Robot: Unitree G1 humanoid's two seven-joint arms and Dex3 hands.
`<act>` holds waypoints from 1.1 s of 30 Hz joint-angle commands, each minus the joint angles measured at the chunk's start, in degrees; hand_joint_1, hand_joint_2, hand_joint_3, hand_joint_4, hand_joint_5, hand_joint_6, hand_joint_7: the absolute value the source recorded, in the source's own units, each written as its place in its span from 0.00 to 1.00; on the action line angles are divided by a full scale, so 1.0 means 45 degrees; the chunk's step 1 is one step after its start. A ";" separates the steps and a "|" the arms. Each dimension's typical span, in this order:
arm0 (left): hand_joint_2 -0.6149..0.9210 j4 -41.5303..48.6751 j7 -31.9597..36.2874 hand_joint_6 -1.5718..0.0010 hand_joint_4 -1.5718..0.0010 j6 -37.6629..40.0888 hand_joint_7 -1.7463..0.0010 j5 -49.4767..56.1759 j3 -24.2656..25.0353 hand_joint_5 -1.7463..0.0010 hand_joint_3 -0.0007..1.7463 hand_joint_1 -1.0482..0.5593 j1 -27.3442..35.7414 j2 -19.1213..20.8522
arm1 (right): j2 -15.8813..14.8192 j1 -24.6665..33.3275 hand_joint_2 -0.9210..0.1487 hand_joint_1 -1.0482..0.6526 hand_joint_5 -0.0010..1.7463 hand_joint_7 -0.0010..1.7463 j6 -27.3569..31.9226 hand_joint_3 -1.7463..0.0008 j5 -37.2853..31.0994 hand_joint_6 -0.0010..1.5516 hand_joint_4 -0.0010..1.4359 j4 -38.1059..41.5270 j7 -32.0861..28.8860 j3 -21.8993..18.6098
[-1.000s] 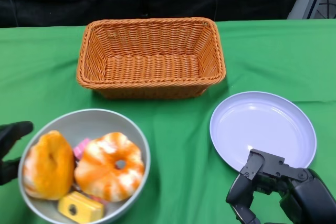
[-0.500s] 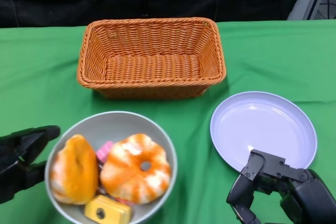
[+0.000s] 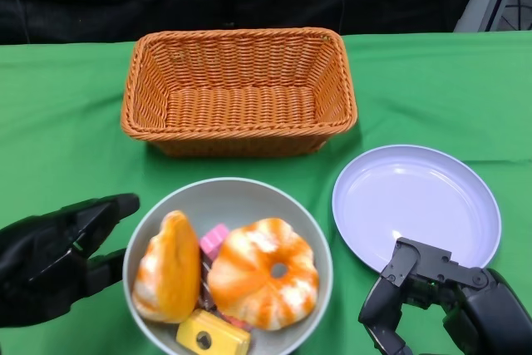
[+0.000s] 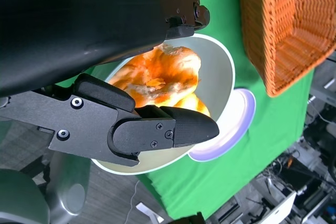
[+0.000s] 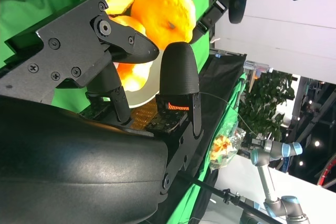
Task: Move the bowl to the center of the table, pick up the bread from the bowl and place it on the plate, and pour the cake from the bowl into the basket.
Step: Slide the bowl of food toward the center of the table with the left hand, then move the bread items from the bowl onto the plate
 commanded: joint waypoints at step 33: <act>1.00 0.5573 0.3062 0.61 0.59 -1.5600 0.97 0.5504 0.0832 0.94 0.13 0.45 -0.0257 -0.2824 | -0.0312 -0.0152 0.40 0.57 0.90 0.76 -0.0231 0.40 0.0955 0.43 0.51 0.0606 0.0627 -0.0797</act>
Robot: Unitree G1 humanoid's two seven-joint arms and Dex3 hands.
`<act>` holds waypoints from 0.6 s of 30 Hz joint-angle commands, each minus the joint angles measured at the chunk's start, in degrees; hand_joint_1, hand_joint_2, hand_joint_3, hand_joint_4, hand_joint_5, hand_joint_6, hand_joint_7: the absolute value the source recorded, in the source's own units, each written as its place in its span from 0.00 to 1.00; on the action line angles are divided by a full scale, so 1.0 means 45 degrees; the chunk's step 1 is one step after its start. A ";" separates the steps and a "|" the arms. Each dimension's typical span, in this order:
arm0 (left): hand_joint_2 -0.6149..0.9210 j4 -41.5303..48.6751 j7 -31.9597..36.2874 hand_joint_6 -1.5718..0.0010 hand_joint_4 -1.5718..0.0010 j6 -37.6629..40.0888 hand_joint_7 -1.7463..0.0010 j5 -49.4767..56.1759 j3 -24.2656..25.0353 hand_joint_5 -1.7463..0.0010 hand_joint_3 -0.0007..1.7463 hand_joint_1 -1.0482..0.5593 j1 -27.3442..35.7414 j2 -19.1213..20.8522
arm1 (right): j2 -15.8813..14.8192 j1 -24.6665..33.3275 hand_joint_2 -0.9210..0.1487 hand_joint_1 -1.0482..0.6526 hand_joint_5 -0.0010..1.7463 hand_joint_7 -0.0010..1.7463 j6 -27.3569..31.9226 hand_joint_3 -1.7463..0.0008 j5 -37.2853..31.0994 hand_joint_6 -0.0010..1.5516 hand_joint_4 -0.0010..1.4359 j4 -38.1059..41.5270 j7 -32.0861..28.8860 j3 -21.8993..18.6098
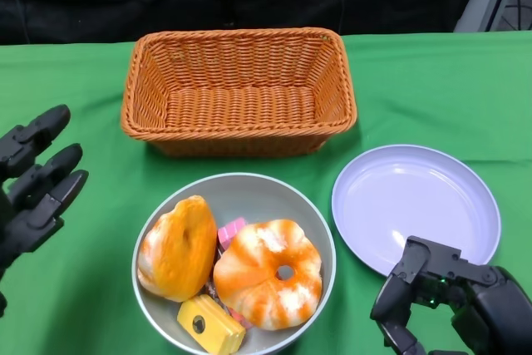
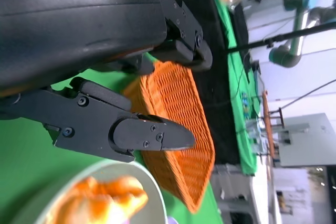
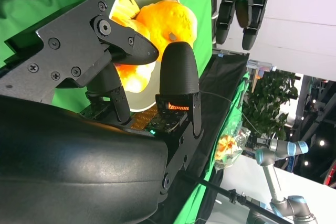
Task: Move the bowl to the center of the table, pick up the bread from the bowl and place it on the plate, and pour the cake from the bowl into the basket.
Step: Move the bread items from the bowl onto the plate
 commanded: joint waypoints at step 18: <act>1.00 0.4597 0.0050 0.29 0.44 -0.4656 0.79 0.0866 -0.0367 0.44 0.18 0.60 -0.1880 0.1000 | -0.1958 -0.0875 0.00 0.38 0.50 0.26 0.2716 0.97 0.0103 0.37 0.38 -0.3353 0.1309 -0.0704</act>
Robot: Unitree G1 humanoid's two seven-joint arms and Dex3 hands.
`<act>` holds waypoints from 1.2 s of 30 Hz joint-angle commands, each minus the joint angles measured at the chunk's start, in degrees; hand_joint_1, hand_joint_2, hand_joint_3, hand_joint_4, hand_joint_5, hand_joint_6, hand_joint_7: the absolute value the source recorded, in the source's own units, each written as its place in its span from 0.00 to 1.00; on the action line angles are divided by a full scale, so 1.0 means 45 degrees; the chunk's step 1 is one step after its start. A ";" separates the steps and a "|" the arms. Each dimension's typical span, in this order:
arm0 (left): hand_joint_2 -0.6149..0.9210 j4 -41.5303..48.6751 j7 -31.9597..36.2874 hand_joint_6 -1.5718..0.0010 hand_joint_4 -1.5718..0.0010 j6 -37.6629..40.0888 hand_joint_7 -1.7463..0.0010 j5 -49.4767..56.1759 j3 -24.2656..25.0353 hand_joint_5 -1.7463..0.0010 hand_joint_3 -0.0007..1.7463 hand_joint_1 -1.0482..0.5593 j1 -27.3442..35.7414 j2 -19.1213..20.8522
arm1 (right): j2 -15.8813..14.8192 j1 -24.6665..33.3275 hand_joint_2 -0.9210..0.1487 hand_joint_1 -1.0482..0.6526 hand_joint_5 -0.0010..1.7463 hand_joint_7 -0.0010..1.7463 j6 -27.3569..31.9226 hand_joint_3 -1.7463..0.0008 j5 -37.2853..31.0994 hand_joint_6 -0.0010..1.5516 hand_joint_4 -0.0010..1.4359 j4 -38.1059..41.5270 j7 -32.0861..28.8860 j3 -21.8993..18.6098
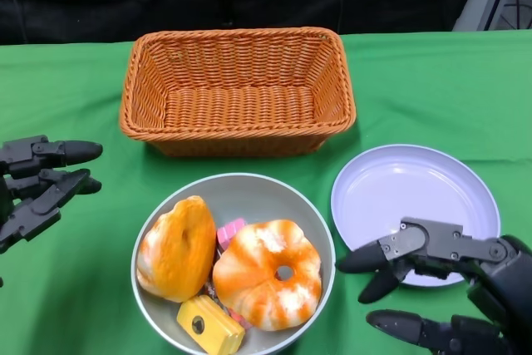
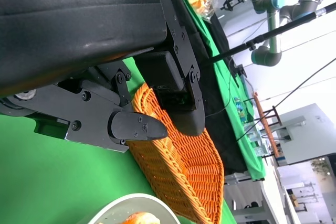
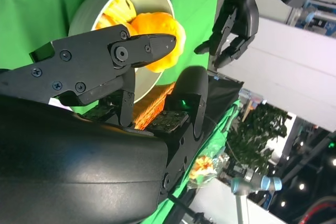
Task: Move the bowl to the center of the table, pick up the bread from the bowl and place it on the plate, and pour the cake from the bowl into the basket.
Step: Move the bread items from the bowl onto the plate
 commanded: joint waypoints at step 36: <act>1.00 0.1497 0.0361 0.45 0.48 -0.1340 0.50 0.0304 -0.0485 0.32 0.18 0.60 -0.0355 0.0235 | -0.0983 -0.8413 0.00 0.19 0.12 0.00 0.2678 0.97 -0.6316 0.36 0.43 0.3002 0.1261 0.4781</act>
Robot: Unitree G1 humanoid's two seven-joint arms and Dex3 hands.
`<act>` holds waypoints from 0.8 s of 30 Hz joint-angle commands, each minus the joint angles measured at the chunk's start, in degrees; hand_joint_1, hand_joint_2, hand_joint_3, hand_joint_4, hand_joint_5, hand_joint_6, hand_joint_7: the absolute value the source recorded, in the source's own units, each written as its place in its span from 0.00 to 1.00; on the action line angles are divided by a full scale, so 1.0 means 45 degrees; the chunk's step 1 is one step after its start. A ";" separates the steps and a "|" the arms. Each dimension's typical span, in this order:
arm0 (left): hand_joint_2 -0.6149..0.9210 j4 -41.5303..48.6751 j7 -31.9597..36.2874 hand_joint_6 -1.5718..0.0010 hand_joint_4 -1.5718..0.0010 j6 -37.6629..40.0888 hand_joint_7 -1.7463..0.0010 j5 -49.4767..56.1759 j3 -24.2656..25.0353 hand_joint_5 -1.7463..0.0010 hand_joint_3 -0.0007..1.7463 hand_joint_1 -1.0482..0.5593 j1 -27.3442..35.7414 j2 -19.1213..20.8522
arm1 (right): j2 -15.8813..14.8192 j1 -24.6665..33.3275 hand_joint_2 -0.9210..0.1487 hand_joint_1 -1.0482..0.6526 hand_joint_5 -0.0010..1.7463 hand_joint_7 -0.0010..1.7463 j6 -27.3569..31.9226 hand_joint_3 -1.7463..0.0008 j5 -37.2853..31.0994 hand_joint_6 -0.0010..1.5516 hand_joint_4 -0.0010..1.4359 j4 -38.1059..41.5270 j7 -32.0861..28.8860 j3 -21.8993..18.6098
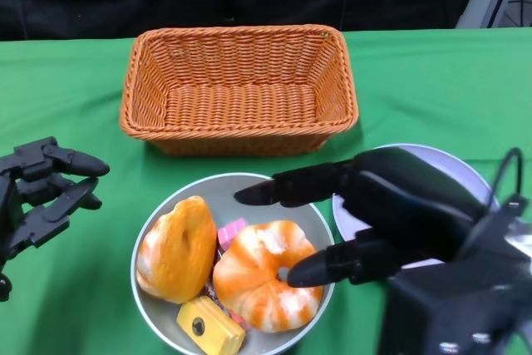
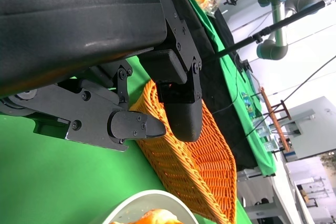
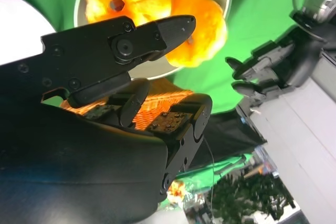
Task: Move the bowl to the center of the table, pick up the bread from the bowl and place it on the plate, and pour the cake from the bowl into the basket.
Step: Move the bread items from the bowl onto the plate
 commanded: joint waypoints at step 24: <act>1.00 0.0548 0.0452 0.43 0.47 -0.0837 0.51 0.0262 -0.0310 0.31 0.18 0.58 0.0006 0.0136 | 0.2059 -0.1587 0.00 0.20 0.06 0.00 -0.2353 0.96 -0.3089 0.37 0.44 0.7117 -0.1358 0.1822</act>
